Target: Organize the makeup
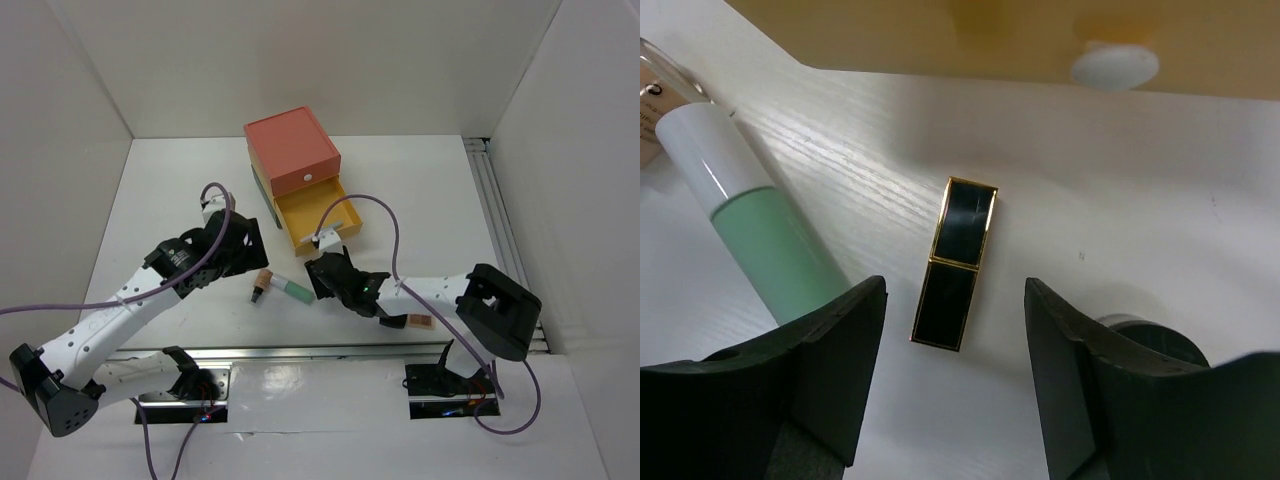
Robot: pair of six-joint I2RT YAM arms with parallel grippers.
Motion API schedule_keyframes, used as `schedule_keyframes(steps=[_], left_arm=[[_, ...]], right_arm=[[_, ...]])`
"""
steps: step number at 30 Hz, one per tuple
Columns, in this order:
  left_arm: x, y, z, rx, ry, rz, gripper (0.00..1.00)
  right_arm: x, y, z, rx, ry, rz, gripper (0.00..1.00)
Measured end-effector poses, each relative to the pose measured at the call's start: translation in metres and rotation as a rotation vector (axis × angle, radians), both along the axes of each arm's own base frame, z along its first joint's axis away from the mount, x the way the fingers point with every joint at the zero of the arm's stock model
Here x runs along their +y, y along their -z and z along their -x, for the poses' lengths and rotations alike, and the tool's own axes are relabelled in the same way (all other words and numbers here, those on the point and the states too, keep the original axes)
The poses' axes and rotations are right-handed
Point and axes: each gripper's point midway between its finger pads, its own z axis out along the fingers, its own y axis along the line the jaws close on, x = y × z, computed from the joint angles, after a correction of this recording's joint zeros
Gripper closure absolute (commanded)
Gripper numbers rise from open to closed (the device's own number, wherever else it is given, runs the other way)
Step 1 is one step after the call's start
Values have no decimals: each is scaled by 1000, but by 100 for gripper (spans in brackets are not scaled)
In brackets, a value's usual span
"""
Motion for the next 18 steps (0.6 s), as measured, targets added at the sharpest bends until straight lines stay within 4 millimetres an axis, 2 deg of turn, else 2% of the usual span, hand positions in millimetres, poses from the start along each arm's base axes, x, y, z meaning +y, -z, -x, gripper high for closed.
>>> schedule_keyframes(steps=[3, 5, 7, 11, 14, 17, 18], left_arm=[[0, 0, 0, 0, 0, 0, 0], [0, 0, 0, 1, 0, 0, 0], [0, 1, 0, 2, 0, -1, 0], [1, 1, 1, 2, 1, -1, 0], [2, -1, 2, -4, 1, 3, 0], [2, -3, 3, -13, 0, 9, 0], [3, -4, 3, -16, 0, 11, 0]], right_arm=[[3, 10, -2, 6, 1, 8, 35], [3, 18, -2, 15, 5, 18, 46], [2, 25, -2, 22, 17, 24, 50], [3, 28, -4, 23, 45, -2, 68], [4, 28, -5, 19, 66, -27, 74], [4, 27, -5, 21, 75, -41, 85], [3, 27, -3, 24, 74, -40, 85]])
